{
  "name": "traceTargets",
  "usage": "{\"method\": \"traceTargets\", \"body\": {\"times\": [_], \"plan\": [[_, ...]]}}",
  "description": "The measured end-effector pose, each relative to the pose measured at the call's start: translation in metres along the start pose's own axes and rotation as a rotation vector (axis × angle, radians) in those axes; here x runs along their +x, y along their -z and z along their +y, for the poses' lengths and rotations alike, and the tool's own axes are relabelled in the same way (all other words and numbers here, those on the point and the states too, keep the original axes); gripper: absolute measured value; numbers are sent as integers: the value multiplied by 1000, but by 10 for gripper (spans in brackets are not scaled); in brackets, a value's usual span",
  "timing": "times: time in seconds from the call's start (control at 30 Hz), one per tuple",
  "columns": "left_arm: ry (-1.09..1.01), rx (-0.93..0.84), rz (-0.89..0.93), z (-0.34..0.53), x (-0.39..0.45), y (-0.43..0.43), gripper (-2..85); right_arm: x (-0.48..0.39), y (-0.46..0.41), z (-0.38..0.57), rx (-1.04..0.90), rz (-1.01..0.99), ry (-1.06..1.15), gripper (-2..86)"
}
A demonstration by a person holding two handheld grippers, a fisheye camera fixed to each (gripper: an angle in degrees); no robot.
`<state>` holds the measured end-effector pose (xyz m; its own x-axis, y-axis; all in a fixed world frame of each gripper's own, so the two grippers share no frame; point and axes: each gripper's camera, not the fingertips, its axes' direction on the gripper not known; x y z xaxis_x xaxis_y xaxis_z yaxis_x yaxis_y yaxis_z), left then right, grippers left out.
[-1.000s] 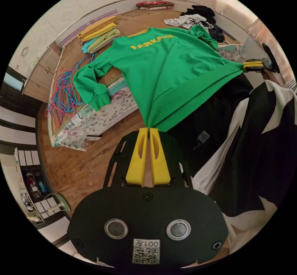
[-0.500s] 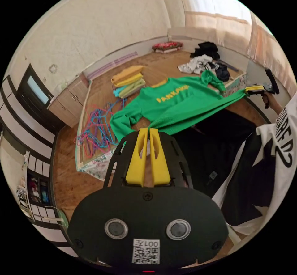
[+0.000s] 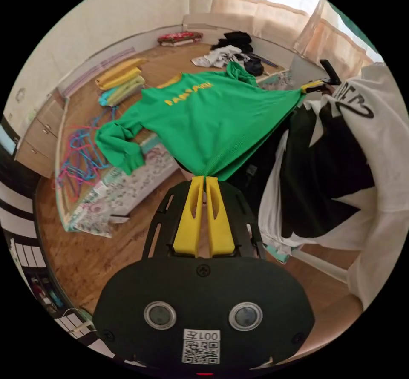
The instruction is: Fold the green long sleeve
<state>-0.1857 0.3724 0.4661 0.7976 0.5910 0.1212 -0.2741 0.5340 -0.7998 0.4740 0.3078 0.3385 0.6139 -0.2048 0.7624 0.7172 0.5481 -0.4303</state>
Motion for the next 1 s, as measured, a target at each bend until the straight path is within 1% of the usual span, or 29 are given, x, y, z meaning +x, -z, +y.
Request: {"method": "traceTargets", "body": {"times": [0.07, 0.17, 0.27, 0.3, 0.37, 0.43, 0.47, 0.53, 0.57, 0.63, 0.67, 0.73, 0.8, 0.9, 1.0], "plan": [[-11, -60, 36, -5, -4, -17, -10, 9, -17, 0, -45, -28, -10, 19], [-10, -69, 78, -14, -12, -26, -10, 11, -31, -5, -123, -45, 13, 27], [-22, -97, 217, -23, -23, -34, -10, 17, -37, -13, -146, -70, -4, 46], [-18, -131, 264, -26, -27, -41, -10, 17, -43, -15, -172, -72, -9, 58], [7, -175, 292, -27, -33, -46, -10, 14, -52, -17, -239, -57, 5, 66], [52, -215, 246, -27, -42, -40, -10, 13, -59, -17, -337, -16, -17, 73], [63, -214, 223, -28, -45, -37, -10, 15, -59, -17, -345, 9, -29, 73], [97, -158, 79, -48, -58, -20, -9, 27, -51, -24, -296, 153, -91, 71], [95, -141, 43, -57, -60, -16, -9, 31, -49, -29, -275, 191, -108, 71], [76, -81, -91, -104, -71, -12, -9, 50, -40, -54, -158, 357, -180, 73], [65, -68, -116, -118, -74, -13, -9, 56, -39, -62, -138, 396, -198, 73], [17, -21, -169, -181, -81, -24, -10, 84, -40, -98, -96, 505, -249, 78], [-32, 28, -167, -229, -83, -35, -10, 106, -43, -124, -51, 548, -281, 81], [-89, 116, -176, -311, -80, -58, -10, 144, -52, -164, 1, 498, -343, 98], [-159, 149, -132, -392, -64, -81, -10, 171, -70, -196, -32, 479, -351, 124]]}}
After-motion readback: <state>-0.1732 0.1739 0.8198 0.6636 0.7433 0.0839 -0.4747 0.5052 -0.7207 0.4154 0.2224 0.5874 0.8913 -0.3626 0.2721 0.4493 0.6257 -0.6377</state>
